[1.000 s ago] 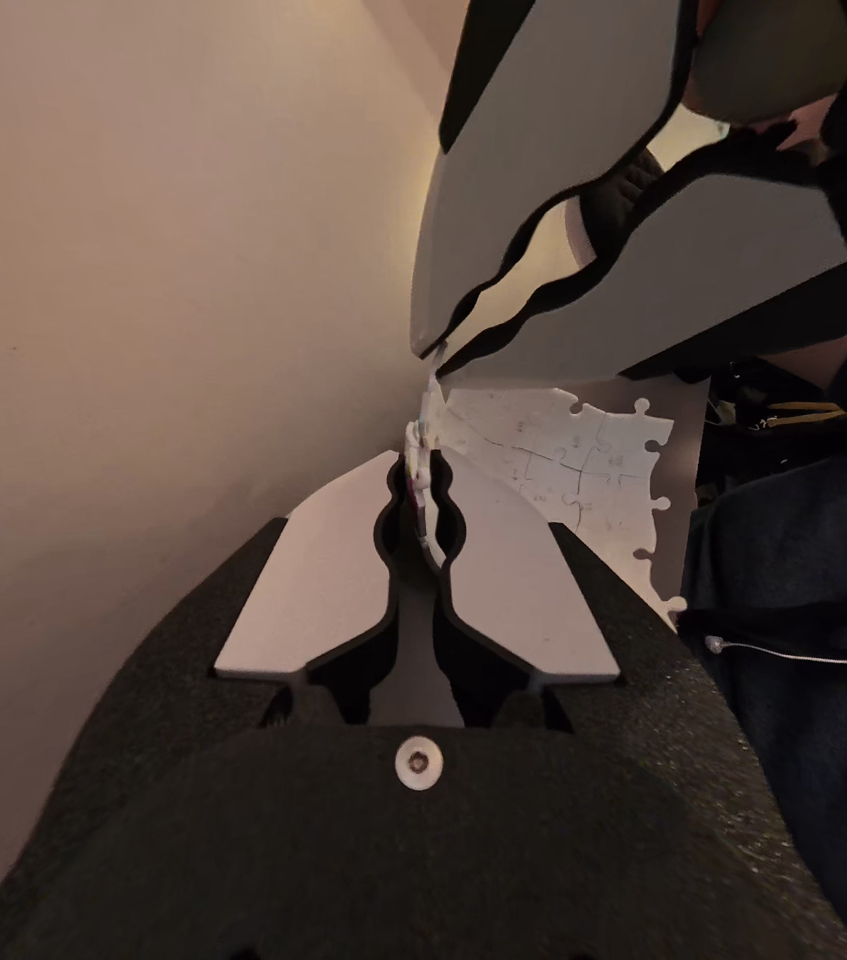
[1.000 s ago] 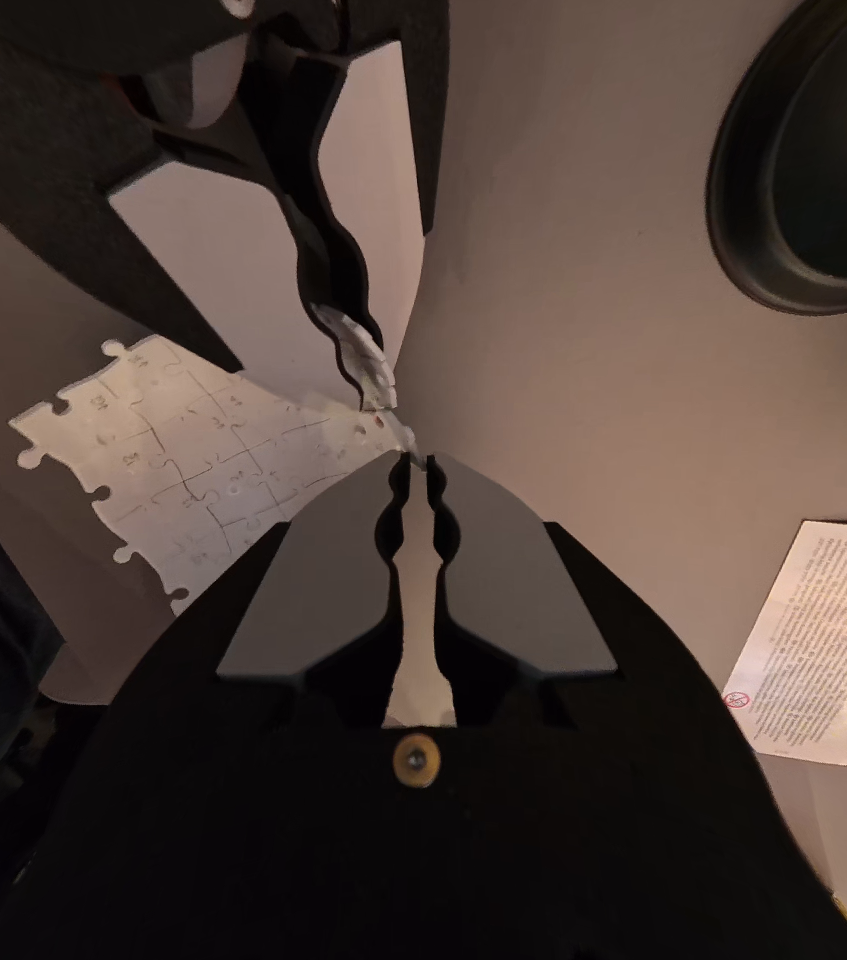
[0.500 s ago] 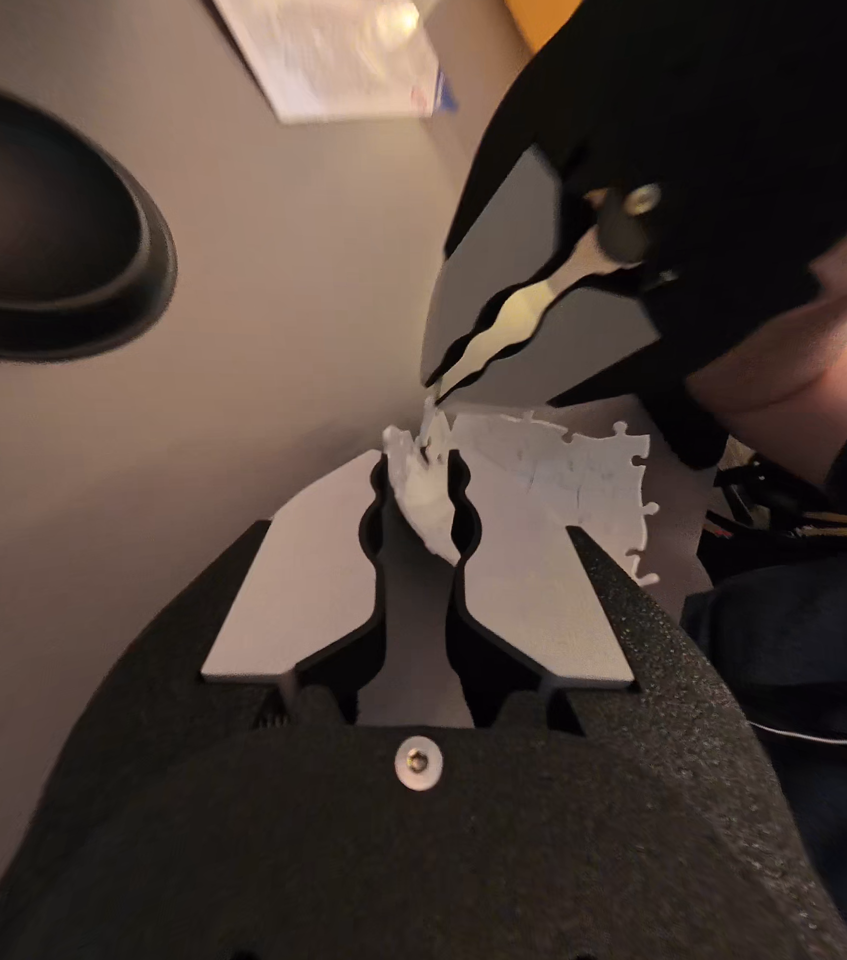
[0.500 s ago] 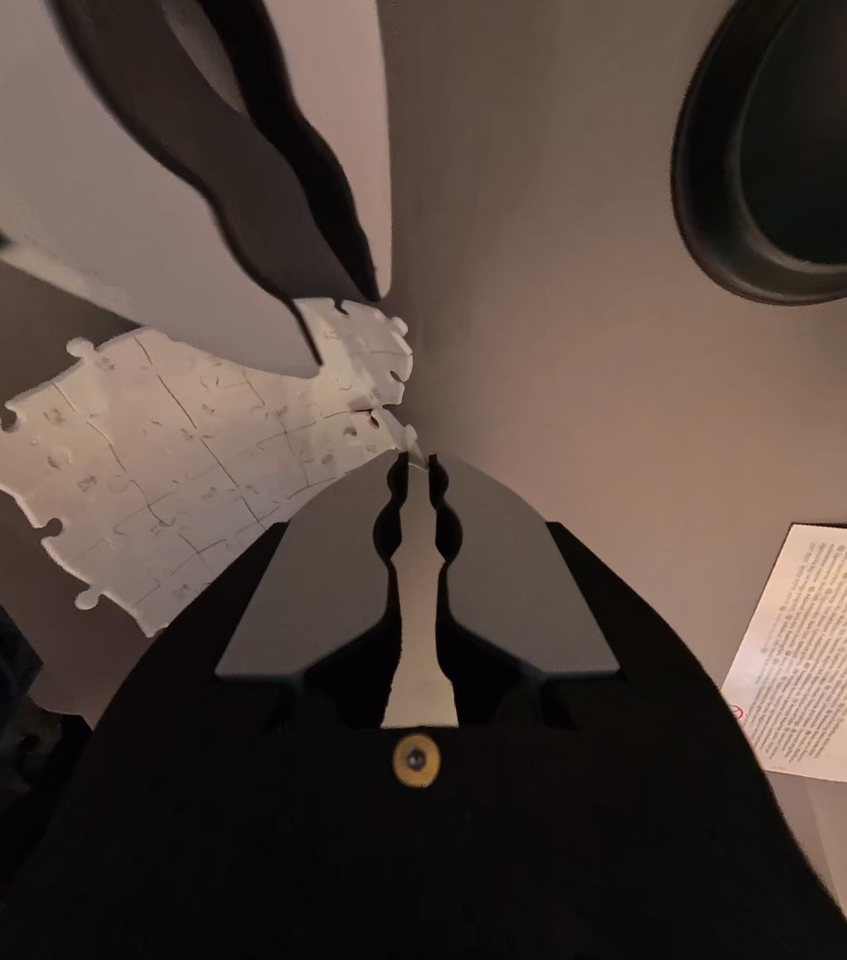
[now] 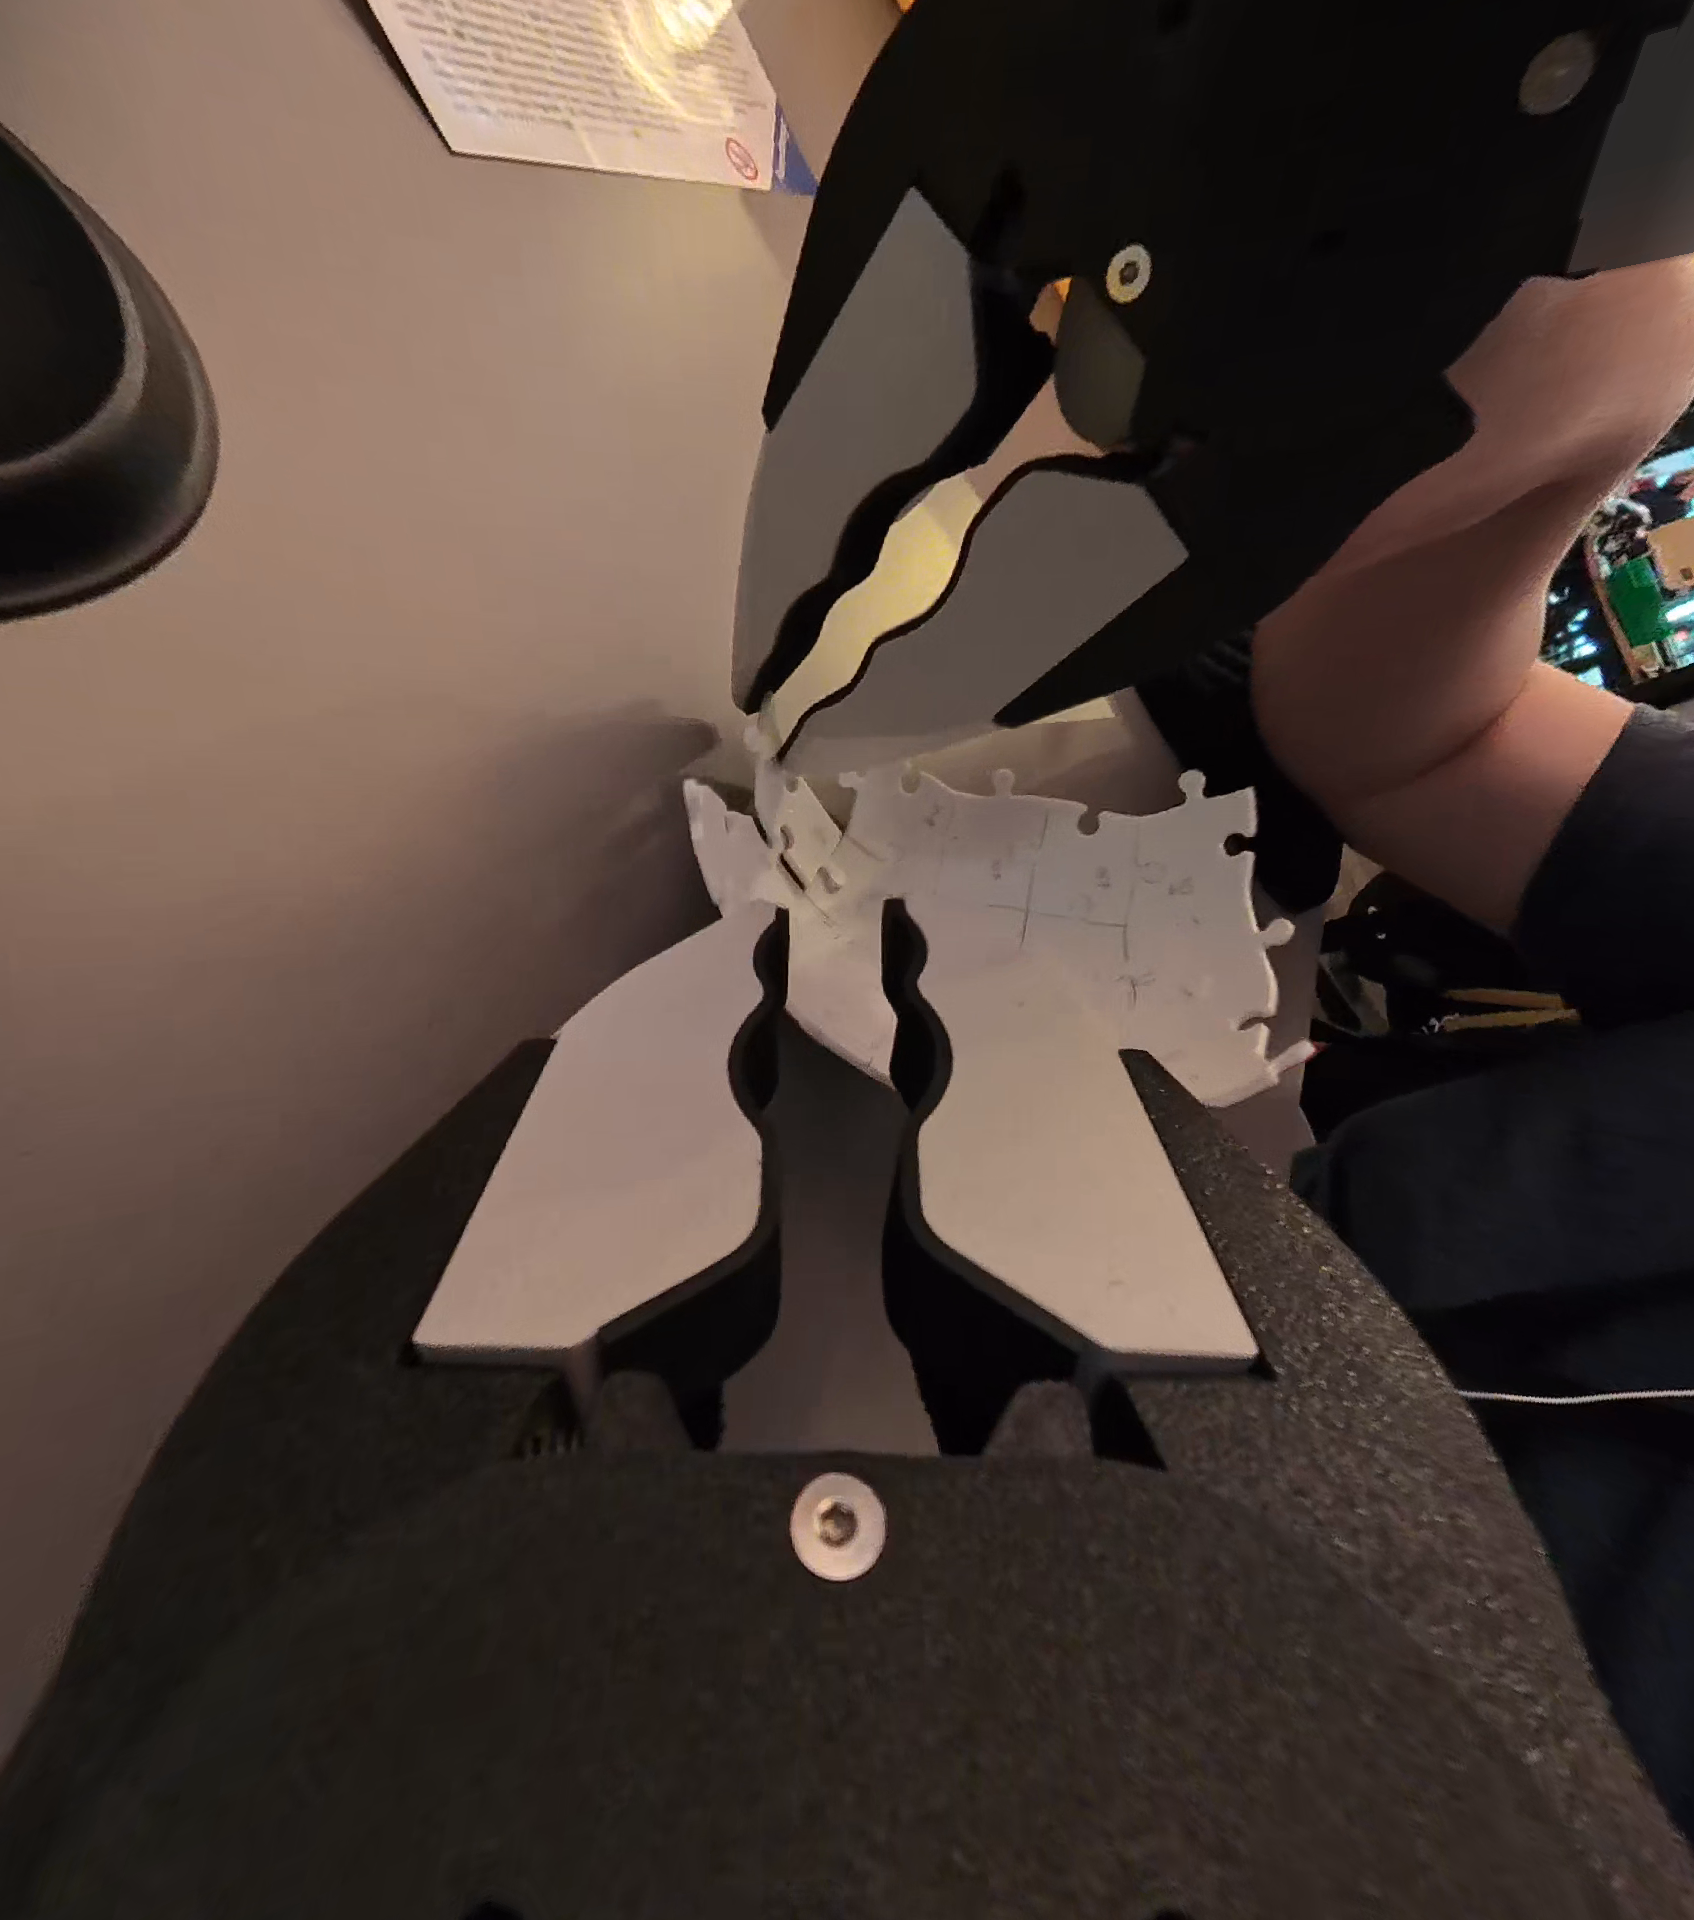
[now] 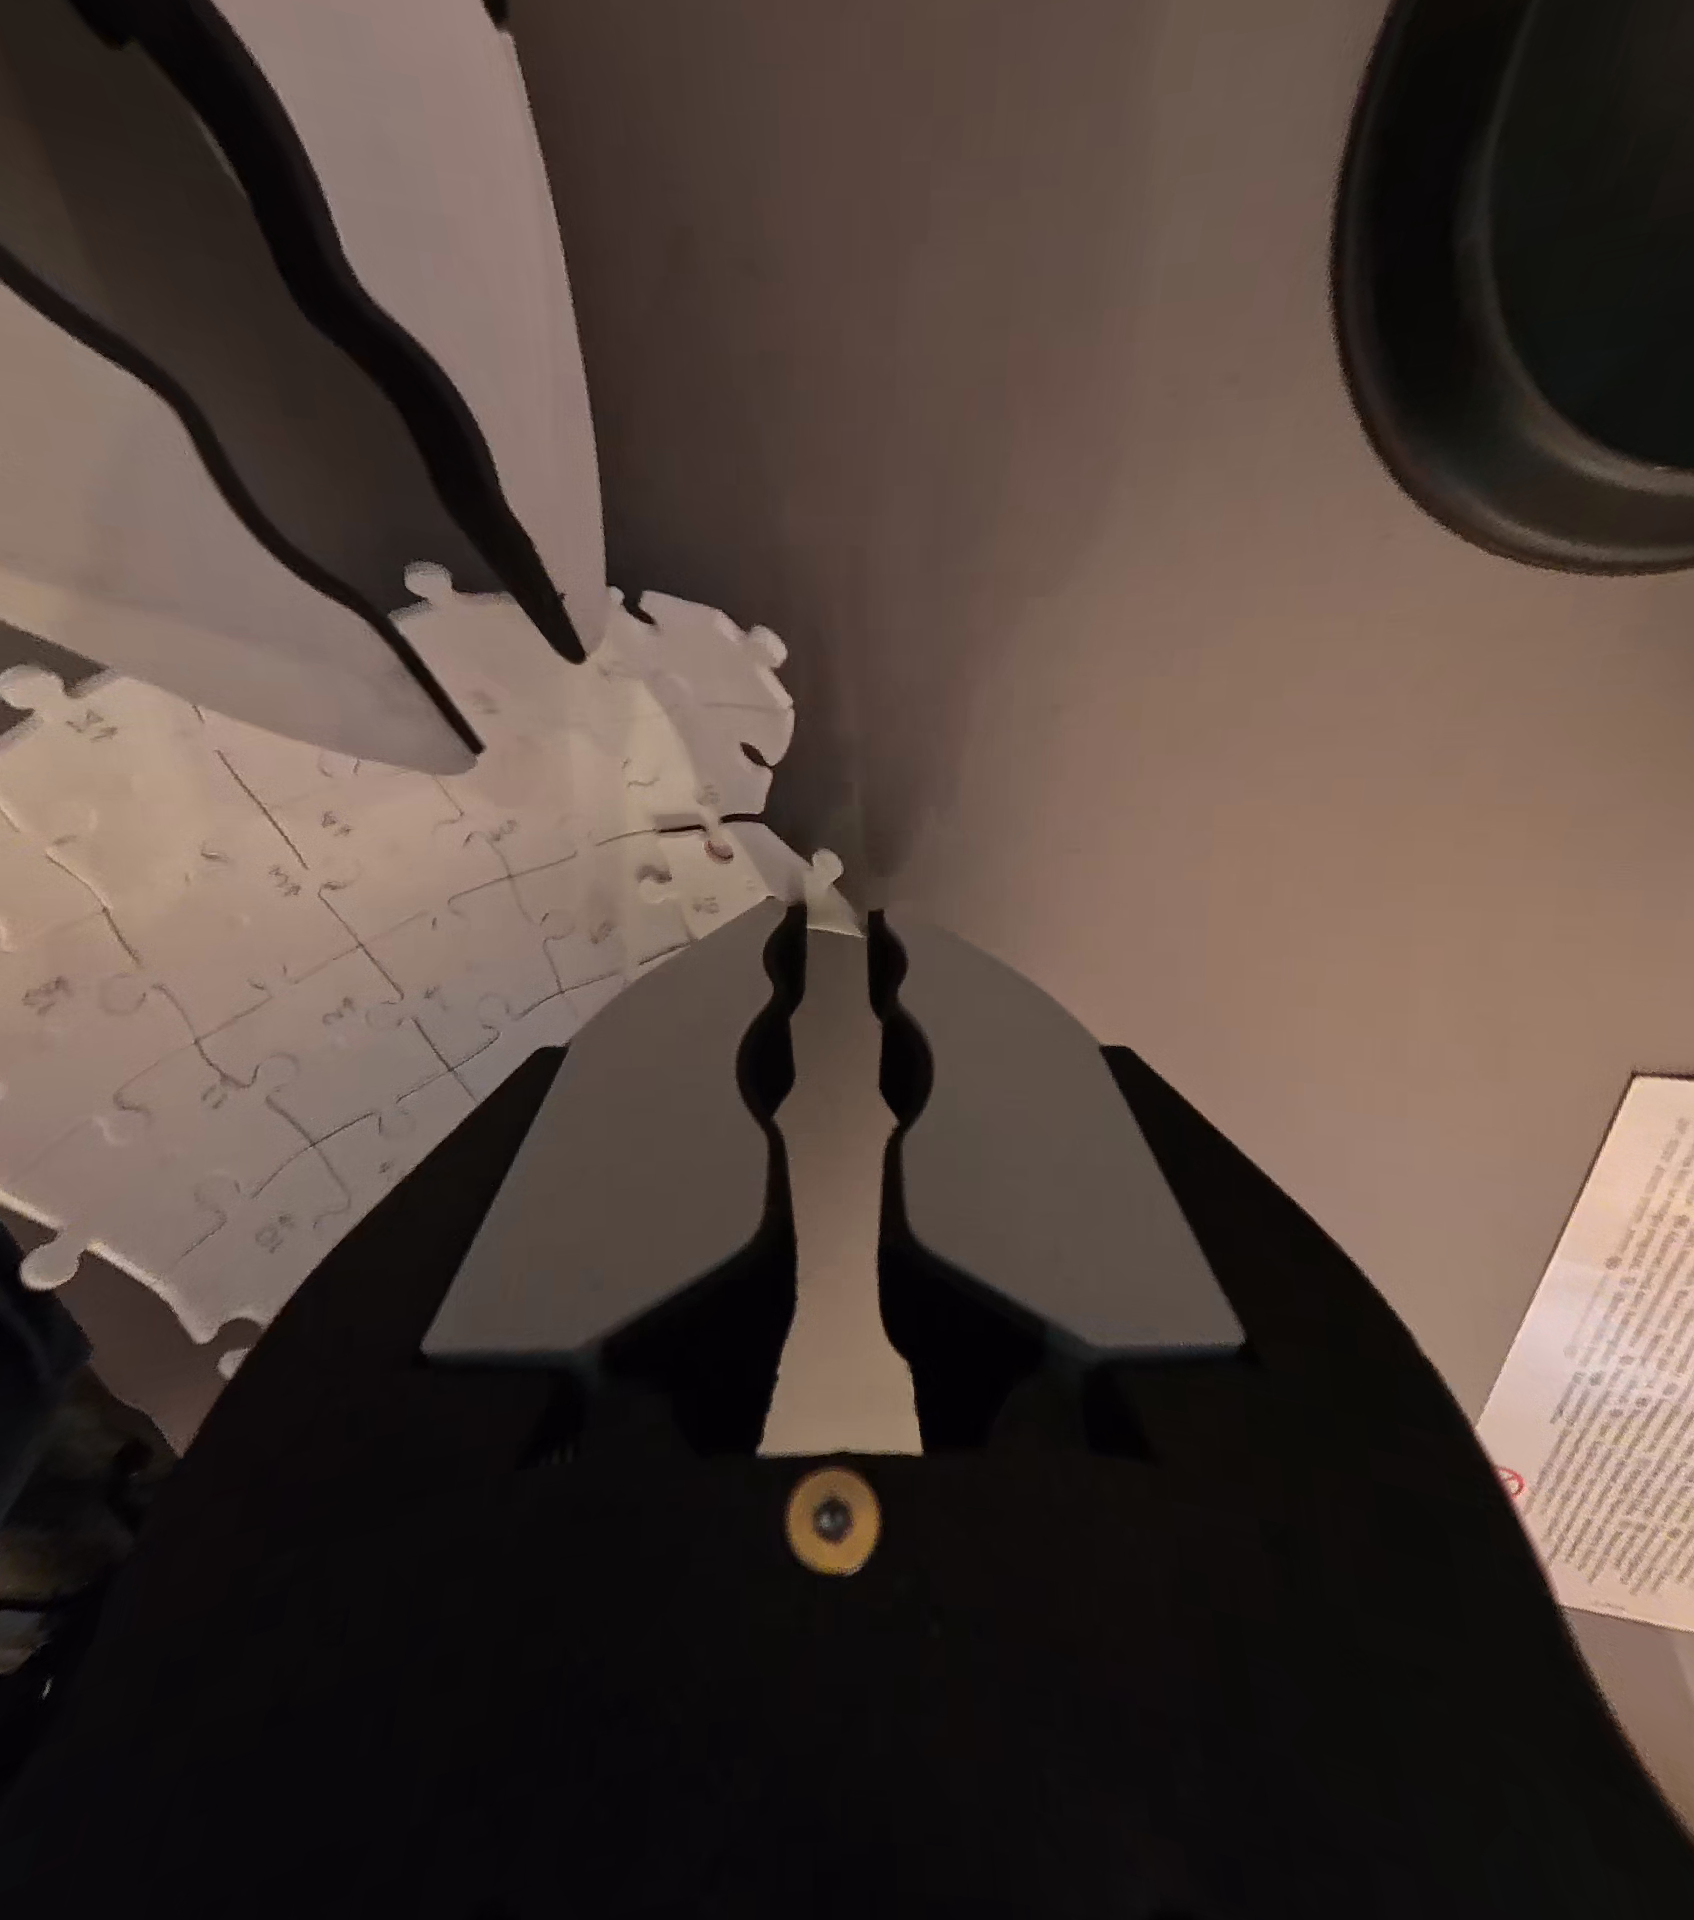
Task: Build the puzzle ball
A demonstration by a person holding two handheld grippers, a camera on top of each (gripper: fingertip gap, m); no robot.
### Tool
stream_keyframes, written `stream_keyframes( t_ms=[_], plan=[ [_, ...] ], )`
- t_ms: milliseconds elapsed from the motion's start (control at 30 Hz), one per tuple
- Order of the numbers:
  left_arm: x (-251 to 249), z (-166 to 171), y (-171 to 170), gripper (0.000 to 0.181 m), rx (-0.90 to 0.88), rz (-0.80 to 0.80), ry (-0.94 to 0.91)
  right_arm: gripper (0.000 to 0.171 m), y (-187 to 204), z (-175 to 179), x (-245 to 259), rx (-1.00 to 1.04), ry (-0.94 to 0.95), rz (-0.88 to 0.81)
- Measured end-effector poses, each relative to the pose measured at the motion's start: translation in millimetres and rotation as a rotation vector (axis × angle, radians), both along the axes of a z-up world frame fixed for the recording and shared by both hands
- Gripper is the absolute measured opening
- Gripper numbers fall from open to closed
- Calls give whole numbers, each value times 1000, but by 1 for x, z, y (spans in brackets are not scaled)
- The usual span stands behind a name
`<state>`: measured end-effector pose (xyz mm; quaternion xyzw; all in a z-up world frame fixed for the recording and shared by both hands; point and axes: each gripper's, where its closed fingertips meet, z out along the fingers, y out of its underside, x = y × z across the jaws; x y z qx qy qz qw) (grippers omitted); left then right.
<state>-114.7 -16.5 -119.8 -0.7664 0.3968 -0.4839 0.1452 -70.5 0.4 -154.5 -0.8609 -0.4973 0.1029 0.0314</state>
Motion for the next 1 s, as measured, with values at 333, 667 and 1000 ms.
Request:
stream_keyframes(
  t_ms=[333, 667, 1000],
  plan=[
    [11, -2, 0, 12, -22, -48, 41, 14, 3, -4, -1, 21, -17, 30],
    [14, -8, -1, 5, -40, -63, 54, 27, 5, -4, 1, 33, -11, 37],
    [3, -6, -6, 11, -57, -51, 26, 28, 1, 18, 5, -42, 174, -2]
  ],
)
